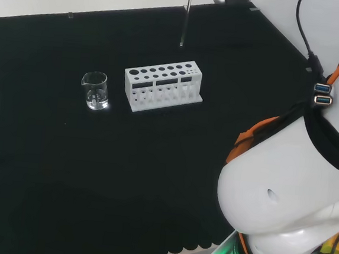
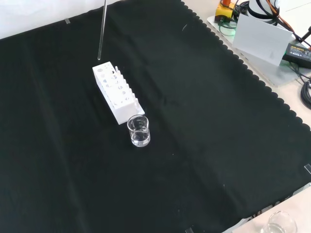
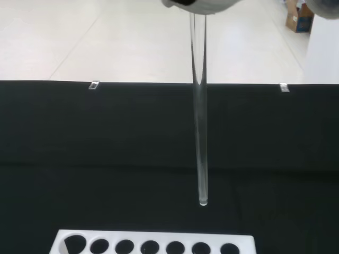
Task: Put the glass rod back on the white test tube rack.
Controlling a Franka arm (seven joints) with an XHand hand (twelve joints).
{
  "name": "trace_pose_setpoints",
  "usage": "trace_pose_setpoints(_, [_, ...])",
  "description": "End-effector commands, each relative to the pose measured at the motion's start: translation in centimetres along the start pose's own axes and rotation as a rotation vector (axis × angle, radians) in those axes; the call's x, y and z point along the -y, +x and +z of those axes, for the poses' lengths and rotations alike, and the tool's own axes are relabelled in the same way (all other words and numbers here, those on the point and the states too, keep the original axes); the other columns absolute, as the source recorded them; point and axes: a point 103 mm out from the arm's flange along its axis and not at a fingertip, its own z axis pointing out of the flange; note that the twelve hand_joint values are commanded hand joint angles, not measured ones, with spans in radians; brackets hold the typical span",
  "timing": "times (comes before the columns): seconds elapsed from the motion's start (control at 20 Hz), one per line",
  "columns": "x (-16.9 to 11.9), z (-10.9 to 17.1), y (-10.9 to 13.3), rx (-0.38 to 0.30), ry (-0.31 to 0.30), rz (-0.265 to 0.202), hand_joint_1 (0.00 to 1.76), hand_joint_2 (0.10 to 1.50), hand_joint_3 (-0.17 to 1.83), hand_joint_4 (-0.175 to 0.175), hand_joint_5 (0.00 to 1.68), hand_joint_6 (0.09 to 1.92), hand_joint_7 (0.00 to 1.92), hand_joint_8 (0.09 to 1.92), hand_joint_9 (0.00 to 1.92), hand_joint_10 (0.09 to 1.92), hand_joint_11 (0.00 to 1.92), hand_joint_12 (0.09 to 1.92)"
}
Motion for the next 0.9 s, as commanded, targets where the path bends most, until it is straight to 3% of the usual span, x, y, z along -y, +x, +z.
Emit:
trace_pose_setpoints(0.05, [0.7, 0.0, -0.6, 0.001, 0.007, 0.004, 1.33, 1.03, -0.17, -0.164, 1.46, 0.09, 1.46, 0.39, 1.73, 0.39, 1.65, 0.39])
trace_pose_setpoints(0.9, [3.2, 0.2, 0.3, -0.005, 0.015, -0.026, 1.33, 1.03, -0.17, -0.165, 1.46, 0.09, 1.46, 0.39, 1.73, 0.39, 1.65, 0.39])
